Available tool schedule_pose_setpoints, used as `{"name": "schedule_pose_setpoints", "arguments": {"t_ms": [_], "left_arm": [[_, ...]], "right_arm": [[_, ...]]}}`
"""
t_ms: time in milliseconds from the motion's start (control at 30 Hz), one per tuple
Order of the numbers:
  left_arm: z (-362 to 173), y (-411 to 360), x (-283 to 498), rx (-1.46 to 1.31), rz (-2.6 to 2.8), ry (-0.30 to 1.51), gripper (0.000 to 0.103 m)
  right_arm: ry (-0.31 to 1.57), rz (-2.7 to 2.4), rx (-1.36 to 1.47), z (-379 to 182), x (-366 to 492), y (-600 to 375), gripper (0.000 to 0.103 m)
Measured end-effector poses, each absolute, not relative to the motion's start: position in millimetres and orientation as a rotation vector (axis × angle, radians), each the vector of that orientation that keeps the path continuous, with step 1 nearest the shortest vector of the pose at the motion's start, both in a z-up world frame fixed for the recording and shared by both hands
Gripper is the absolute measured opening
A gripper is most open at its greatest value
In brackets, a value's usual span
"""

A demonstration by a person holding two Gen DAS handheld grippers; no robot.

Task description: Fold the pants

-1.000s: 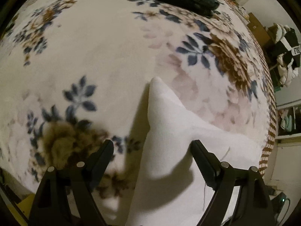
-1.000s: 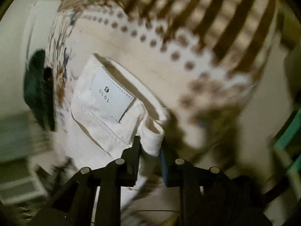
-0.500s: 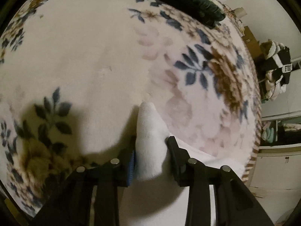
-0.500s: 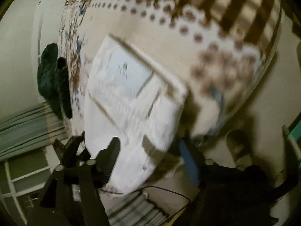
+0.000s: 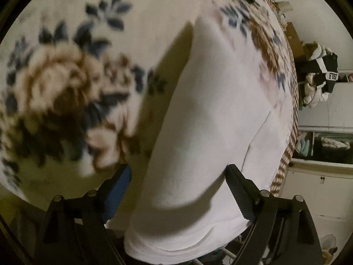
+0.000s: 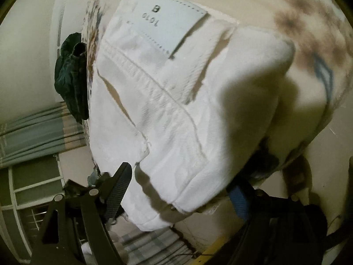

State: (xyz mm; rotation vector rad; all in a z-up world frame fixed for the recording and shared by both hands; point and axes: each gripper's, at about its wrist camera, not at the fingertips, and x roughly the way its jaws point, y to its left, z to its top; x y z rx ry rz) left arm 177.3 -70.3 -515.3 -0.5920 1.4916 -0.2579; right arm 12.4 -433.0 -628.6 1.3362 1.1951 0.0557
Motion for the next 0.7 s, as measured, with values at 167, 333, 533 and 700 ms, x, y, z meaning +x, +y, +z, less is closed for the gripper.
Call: {"name": "schedule_pose_setpoints", "arguments": {"t_ms": [167,333,533,700], "left_arm": [[-531,-82,179,-0.611,-0.286,1.495,0.094],[-530,-81,182,-0.598,-0.304,1.489,0.095],[-531,-81,179,-0.594,-0.32,1.479,0.095],[-532,-80,179,-0.592,-0.321,1.472,0.095]], "right_arm": [[1.175,0.141,1.37,-629,24,-425,0.085],[1.137,0.178,1.381,-623,45,-421,0.085],[1.234,0.163,1.387,-635,20,-417,0.081],[1.19,0.165,1.465,-645,32,-404,0.083]]}}
